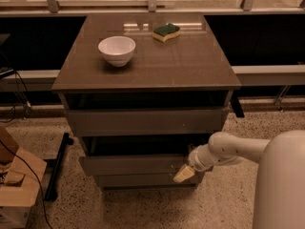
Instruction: Open middle drawer
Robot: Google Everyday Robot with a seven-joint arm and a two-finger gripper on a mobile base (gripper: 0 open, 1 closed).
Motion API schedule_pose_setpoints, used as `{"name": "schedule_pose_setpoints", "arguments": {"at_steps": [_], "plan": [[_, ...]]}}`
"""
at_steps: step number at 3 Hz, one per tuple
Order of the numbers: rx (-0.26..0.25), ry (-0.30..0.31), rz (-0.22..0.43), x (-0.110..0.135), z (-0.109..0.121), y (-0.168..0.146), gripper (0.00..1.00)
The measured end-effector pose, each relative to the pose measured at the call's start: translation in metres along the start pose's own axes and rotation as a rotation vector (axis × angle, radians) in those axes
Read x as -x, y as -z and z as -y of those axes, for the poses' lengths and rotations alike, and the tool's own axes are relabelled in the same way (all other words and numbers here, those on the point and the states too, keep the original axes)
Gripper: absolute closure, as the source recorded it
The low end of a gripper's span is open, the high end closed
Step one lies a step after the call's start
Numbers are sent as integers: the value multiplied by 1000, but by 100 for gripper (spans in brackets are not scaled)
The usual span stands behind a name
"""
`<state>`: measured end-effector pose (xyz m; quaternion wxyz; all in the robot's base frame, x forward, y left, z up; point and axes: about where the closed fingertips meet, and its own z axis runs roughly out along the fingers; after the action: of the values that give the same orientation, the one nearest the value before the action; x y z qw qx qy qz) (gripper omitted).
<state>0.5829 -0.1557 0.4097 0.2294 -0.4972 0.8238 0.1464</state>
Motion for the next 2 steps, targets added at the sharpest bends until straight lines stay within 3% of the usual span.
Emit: {"name": "schedule_pose_setpoints", "arguments": {"at_steps": [2], "plan": [[0, 0, 0, 4, 0, 7, 66]]}}
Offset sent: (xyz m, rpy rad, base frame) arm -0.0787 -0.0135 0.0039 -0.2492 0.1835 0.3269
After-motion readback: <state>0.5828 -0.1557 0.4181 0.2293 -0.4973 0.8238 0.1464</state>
